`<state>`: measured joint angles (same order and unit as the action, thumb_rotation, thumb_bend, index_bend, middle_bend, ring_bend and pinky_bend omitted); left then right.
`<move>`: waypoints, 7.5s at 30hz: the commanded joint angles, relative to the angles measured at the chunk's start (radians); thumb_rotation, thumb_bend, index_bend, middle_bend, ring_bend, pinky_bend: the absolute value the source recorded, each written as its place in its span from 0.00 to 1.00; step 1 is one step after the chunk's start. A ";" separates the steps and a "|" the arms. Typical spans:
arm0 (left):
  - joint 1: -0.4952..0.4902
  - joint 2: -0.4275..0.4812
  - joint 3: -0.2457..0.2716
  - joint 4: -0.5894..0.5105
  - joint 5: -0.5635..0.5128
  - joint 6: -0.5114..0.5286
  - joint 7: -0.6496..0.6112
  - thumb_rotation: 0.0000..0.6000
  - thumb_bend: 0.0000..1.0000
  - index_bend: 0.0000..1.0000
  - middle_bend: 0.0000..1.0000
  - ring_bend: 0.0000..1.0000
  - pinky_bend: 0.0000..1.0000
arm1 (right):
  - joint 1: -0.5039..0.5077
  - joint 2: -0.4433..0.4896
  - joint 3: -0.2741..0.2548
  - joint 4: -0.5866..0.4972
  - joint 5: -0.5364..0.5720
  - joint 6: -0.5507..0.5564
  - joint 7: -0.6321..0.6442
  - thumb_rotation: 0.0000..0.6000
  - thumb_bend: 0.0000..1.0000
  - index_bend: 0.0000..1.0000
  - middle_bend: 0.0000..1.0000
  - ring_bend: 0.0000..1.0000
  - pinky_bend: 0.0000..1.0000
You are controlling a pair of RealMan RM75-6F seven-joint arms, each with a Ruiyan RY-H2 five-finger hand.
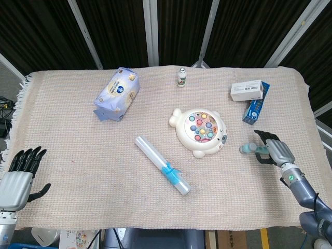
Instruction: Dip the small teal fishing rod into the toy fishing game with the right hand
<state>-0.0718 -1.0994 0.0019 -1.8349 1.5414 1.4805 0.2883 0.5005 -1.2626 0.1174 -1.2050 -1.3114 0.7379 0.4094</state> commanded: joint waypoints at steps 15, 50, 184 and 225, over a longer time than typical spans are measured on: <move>-0.002 -0.003 -0.001 -0.002 -0.007 -0.004 0.003 1.00 0.22 0.00 0.00 0.00 0.00 | 0.013 -0.082 -0.006 0.125 0.022 -0.037 0.047 1.00 0.52 0.27 0.30 0.07 0.00; 0.003 -0.005 0.000 0.000 -0.022 -0.003 0.007 1.00 0.22 0.00 0.00 0.00 0.00 | 0.024 -0.120 -0.002 0.165 0.016 -0.040 0.064 1.00 0.51 0.44 0.42 0.18 0.00; -0.034 -0.001 0.003 0.001 -0.042 -0.043 0.000 1.00 0.22 0.00 0.00 0.00 0.00 | 0.106 -0.040 -0.088 -0.052 0.168 0.100 -0.268 1.00 0.81 0.78 0.73 0.45 0.21; -0.020 0.002 0.009 -0.011 -0.028 -0.028 0.002 1.00 0.22 0.00 0.00 0.00 0.00 | 0.065 -0.043 -0.039 0.029 0.142 -0.041 -0.202 1.00 0.36 0.10 0.21 0.01 0.00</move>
<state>-0.0916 -1.0973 0.0112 -1.8457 1.5137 1.4520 0.2912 0.5673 -1.3122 0.0756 -1.1679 -1.1721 0.6958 0.2096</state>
